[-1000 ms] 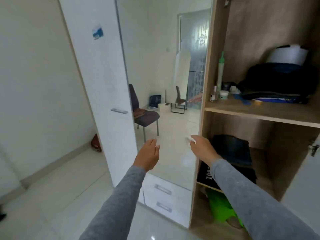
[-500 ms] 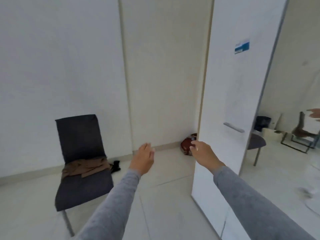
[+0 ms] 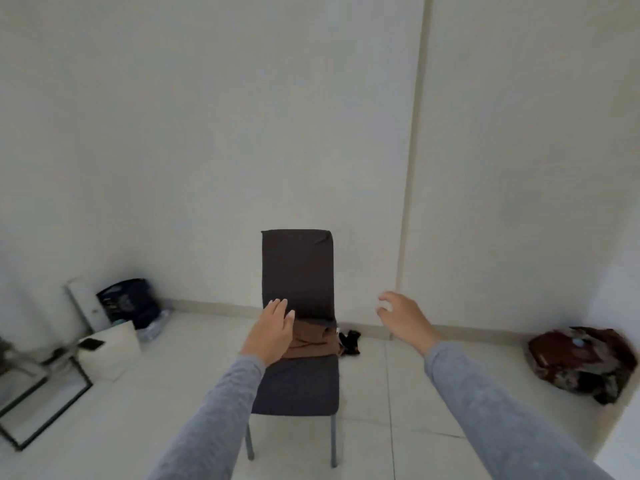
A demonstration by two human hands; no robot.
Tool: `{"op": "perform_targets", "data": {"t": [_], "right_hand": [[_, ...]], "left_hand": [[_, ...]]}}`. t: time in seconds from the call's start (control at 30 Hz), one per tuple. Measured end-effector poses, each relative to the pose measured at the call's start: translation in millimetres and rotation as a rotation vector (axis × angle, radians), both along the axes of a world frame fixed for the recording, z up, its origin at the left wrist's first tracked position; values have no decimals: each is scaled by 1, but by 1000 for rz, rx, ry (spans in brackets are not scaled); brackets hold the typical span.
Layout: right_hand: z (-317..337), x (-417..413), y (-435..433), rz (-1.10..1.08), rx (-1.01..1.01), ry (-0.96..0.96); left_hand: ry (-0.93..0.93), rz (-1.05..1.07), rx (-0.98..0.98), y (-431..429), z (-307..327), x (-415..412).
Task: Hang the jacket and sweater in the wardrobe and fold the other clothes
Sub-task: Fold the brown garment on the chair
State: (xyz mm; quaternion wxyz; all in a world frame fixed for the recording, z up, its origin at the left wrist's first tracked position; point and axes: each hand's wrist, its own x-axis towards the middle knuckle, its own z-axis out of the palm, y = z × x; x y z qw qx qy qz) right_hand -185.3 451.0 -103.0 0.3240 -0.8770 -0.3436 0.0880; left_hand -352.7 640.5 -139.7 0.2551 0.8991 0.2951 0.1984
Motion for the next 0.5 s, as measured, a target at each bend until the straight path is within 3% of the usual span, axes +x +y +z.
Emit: {"op": "perform_targets", "data": {"t": [0.3, 0.5], "right_hand": [[-55, 80, 160, 110, -70, 94], [-73, 153, 259, 37, -75, 161]], "left_hand": [[100, 169, -54, 148, -53, 39], [122, 129, -92, 260, -70, 115]]}}
